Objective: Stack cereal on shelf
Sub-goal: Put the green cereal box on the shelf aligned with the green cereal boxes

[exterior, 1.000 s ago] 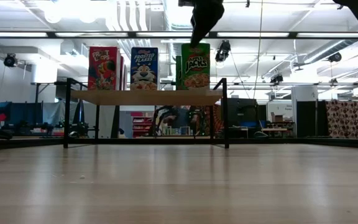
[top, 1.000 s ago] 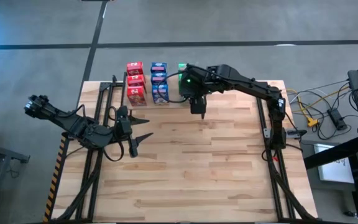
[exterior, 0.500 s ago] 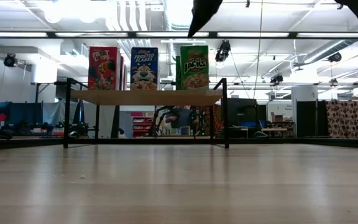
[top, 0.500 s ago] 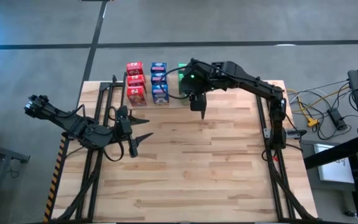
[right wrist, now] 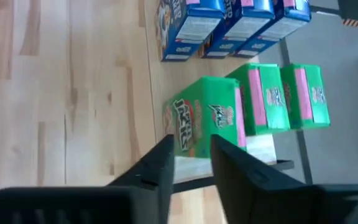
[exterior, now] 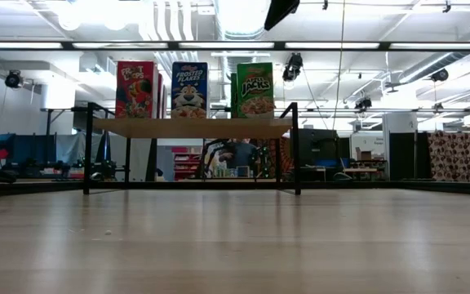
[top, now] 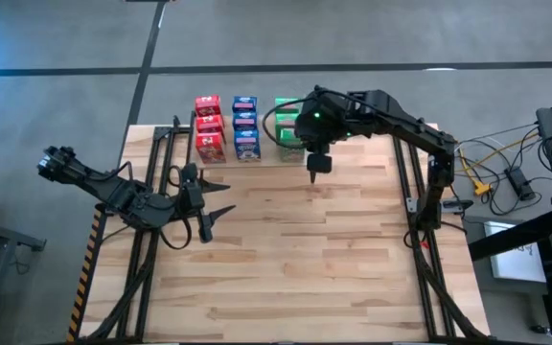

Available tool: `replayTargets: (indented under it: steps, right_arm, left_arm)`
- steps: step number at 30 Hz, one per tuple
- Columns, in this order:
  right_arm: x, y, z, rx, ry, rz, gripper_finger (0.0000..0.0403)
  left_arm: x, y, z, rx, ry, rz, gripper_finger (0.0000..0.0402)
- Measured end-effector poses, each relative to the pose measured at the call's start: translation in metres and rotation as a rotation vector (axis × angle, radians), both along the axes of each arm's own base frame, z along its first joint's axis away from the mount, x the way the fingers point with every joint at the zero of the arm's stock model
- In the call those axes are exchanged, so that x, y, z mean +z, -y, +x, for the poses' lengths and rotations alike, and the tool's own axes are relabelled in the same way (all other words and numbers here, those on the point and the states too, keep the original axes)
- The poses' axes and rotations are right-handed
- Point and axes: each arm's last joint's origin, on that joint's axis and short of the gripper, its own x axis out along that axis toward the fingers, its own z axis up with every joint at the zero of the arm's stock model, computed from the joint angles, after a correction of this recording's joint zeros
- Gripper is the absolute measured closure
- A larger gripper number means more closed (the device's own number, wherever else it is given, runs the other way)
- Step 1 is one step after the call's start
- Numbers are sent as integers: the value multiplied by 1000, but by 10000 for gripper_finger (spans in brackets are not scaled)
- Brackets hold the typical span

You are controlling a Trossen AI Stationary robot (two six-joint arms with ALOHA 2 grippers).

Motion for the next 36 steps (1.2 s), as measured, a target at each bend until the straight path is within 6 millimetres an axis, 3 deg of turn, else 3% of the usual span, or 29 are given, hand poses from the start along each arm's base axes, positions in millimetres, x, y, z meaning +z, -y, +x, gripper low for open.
replayTargets:
  steps: [7, 23, 36]
  right_arm:
    - [-15, 3, 1, -19, -47, 17, 388]
    - [-71, 44, 4, -137, -211, 1, 390]
    - [-73, 44, 10, -114, -168, -3, 390]
  left_arm:
    - [0, 0, 0, -4, -5, 14, 187]
    - [-1, 0, 0, -4, -13, 18, 187]
    - [-1, 0, 0, -4, -19, 20, 187]
